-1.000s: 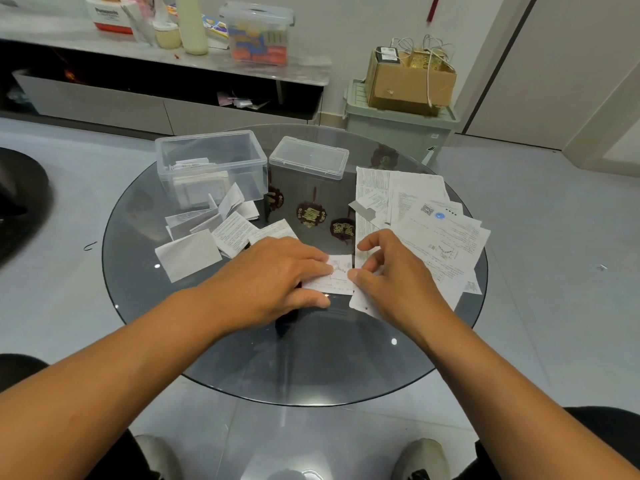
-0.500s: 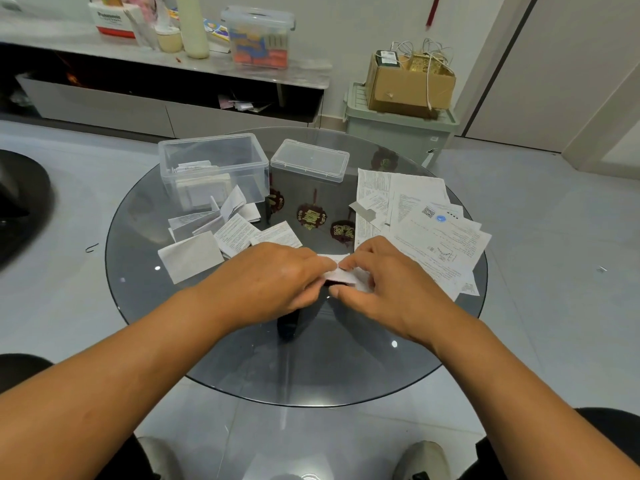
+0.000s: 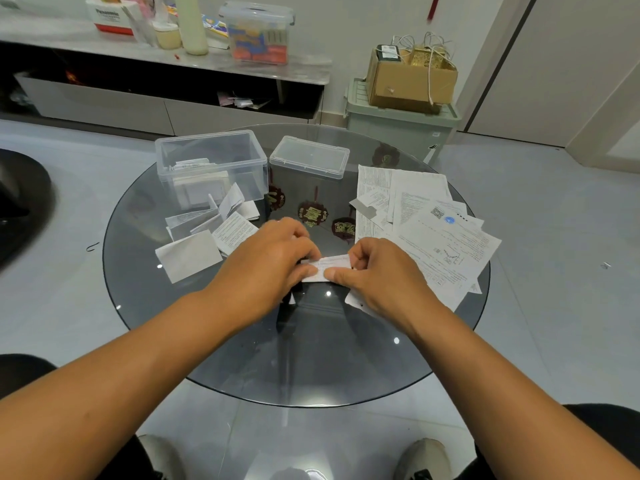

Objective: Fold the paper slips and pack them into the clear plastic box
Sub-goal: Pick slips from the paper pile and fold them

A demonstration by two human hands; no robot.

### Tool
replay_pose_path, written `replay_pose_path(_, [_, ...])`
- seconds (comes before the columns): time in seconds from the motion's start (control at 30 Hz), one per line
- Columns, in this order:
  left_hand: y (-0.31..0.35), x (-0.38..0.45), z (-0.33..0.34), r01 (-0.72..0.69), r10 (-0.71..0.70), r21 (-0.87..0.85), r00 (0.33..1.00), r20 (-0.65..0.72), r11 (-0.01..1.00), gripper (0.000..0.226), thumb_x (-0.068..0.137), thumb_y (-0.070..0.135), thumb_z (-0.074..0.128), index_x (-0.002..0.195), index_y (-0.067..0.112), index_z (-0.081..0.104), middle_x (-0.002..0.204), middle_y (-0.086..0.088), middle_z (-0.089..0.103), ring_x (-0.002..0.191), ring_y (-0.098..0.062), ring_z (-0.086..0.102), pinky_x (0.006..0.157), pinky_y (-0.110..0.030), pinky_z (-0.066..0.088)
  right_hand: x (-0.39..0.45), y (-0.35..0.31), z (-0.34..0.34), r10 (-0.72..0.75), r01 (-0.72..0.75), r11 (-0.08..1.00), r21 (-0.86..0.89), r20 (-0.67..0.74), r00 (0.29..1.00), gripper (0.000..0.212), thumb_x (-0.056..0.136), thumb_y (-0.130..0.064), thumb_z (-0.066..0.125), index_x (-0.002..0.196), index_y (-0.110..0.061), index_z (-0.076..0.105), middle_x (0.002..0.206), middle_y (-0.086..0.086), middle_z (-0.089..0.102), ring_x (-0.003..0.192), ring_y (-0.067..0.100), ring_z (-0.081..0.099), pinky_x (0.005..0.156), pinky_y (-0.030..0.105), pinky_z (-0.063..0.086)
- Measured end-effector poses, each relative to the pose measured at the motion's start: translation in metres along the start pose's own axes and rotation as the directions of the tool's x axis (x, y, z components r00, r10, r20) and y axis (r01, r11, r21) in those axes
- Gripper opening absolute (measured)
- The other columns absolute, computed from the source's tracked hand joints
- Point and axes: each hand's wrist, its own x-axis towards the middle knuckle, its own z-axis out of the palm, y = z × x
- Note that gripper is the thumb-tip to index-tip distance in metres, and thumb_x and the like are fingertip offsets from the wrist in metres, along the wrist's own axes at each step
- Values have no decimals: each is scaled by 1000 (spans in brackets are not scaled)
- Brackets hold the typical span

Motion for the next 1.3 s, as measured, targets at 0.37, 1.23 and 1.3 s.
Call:
replay_pose_path(0.37, [19, -11, 7, -294, 267, 320, 956, 126, 901, 37, 91, 8, 46, 121, 14, 67, 103, -4, 68, 80, -27, 62, 65, -42, 53, 7, 7, -10, 8, -6, 996, 87, -18, 1000, 9, 93, -19, 69, 91, -27, 67, 83, -7, 65, 78, 9, 59, 71, 29, 45])
replay_pose_path(1.23, [28, 1, 20, -127, 153, 225, 983, -98, 966, 43, 91, 1, 68, 132, 3, 60, 125, -10, 63, 112, -28, 56, 97, -37, 46, -55, 3, -55, -15, 150, 779, -609, 221, 975, 14, 98, -23, 52, 112, -22, 55, 117, 2, 58, 96, 24, 57, 74, 37, 50])
replay_pose_path(1.3, [38, 1, 15, -176, 179, 43, 978, -103, 983, 45, 97, 7, 63, 141, 8, 54, 139, -5, 58, 126, -19, 51, 109, -23, 35, -49, 8, -52, -33, 150, 750, -645, 190, 981, 6, 99, -18, 51, 102, -21, 56, 108, 3, 61, 87, 23, 57, 71, 35, 50])
